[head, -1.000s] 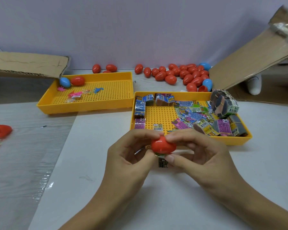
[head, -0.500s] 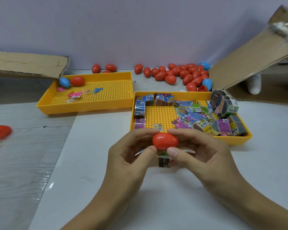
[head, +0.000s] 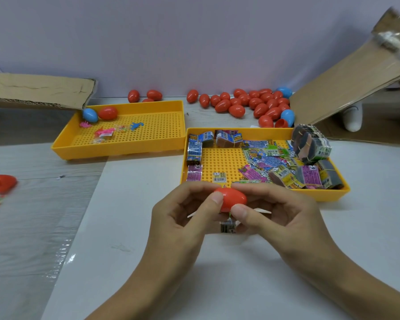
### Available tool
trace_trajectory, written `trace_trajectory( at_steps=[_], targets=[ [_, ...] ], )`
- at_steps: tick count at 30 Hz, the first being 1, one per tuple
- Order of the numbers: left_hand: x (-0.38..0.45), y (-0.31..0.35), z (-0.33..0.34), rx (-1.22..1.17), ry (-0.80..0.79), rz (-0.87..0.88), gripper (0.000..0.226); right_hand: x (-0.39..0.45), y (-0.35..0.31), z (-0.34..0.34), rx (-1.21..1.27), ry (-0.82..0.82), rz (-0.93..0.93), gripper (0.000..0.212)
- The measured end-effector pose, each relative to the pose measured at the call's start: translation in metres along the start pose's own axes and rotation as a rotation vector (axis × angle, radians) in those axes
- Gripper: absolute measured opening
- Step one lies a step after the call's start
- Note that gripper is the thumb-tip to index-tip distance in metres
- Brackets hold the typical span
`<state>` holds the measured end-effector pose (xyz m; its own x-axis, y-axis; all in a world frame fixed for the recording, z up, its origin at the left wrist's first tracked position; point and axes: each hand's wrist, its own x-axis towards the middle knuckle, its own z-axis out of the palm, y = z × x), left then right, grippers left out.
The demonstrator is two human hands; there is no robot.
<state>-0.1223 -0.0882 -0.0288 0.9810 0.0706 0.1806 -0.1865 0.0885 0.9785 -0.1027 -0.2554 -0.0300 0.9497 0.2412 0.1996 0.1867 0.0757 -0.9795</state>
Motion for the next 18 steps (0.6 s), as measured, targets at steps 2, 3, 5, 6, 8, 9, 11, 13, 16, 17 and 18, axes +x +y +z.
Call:
trace_trajectory(
  at_steps=[2,3,5,6,8,9,11,13,16,17,18],
  targets=[
    [0.0,0.0,0.001,0.026,0.009,0.034,0.021,0.0,0.001,-0.001,-0.016,-0.023,-0.02,0.035],
    [0.0,0.0,0.001,0.031,0.017,0.053,0.021,0.0,0.001,-0.001,-0.04,-0.029,-0.032,0.037],
    [0.001,0.002,-0.001,0.04,0.037,0.107,0.024,0.0,0.0,-0.006,-0.15,-0.004,-0.06,0.037],
    [0.003,0.003,-0.003,0.037,0.047,0.14,0.025,-0.001,-0.001,-0.009,-0.257,0.011,-0.089,0.034],
    [0.006,0.005,-0.007,0.01,0.074,0.188,0.027,-0.001,-0.002,-0.017,-0.546,-0.027,-0.164,0.025],
    [0.007,0.005,-0.01,0.001,0.092,0.2,0.027,-0.002,-0.002,-0.02,-0.68,-0.078,-0.181,0.023],
    [0.01,0.005,-0.014,0.001,0.124,0.2,0.029,-0.003,-0.001,-0.022,-0.875,-0.174,-0.144,0.031],
    [0.011,0.005,-0.015,-0.002,0.132,0.188,0.029,-0.004,-0.001,-0.021,-0.96,-0.211,-0.101,0.035],
    [0.009,0.003,-0.013,-0.015,0.112,0.198,0.024,-0.006,-0.002,-0.017,-0.942,-0.216,-0.095,0.023],
    [0.008,0.002,-0.011,-0.009,0.097,0.205,0.024,-0.006,-0.001,-0.017,-0.917,-0.204,-0.102,0.018],
    [0.007,0.001,-0.011,-0.003,0.076,0.214,0.023,-0.006,-0.002,-0.016,-0.851,-0.175,-0.09,0.013]
  ],
)
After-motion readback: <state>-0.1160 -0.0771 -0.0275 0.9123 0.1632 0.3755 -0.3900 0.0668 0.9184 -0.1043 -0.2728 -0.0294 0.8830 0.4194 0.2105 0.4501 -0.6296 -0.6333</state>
